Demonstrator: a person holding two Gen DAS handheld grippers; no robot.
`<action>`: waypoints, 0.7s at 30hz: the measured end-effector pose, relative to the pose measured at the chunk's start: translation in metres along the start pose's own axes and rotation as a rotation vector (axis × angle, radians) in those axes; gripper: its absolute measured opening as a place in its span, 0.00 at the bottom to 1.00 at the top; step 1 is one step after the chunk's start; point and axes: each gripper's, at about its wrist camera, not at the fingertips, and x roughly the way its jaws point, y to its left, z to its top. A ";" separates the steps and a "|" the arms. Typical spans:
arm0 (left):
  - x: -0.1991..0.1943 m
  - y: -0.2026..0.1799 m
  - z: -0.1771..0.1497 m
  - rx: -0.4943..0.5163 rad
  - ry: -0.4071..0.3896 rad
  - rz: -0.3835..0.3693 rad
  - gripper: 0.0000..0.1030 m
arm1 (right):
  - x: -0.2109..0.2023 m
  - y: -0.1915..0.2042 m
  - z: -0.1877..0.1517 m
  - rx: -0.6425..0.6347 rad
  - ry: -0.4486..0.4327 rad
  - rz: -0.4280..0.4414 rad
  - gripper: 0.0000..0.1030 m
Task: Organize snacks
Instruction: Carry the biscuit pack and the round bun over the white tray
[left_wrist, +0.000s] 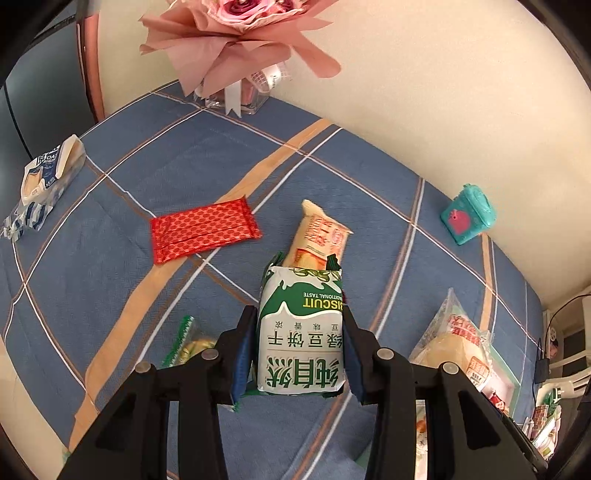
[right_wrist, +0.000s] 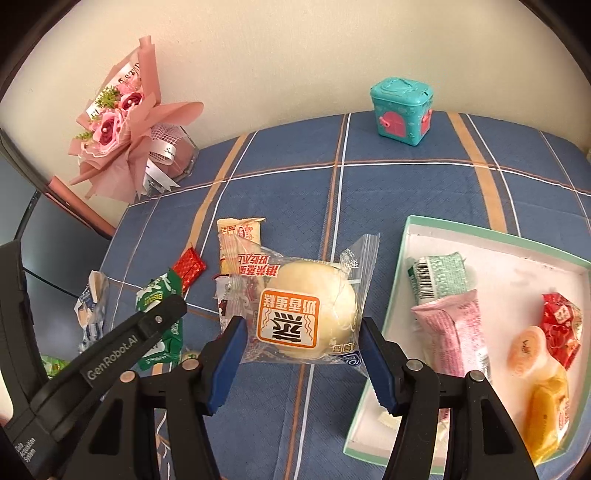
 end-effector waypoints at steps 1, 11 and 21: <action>-0.002 -0.003 -0.002 0.003 -0.003 -0.002 0.43 | -0.002 -0.001 0.000 -0.002 0.001 -0.004 0.63; -0.013 -0.036 -0.015 0.025 -0.026 -0.027 0.43 | -0.018 -0.024 -0.002 0.020 0.002 -0.025 0.63; -0.011 -0.076 -0.032 0.085 -0.009 -0.045 0.43 | -0.033 -0.072 -0.001 0.103 -0.002 -0.052 0.63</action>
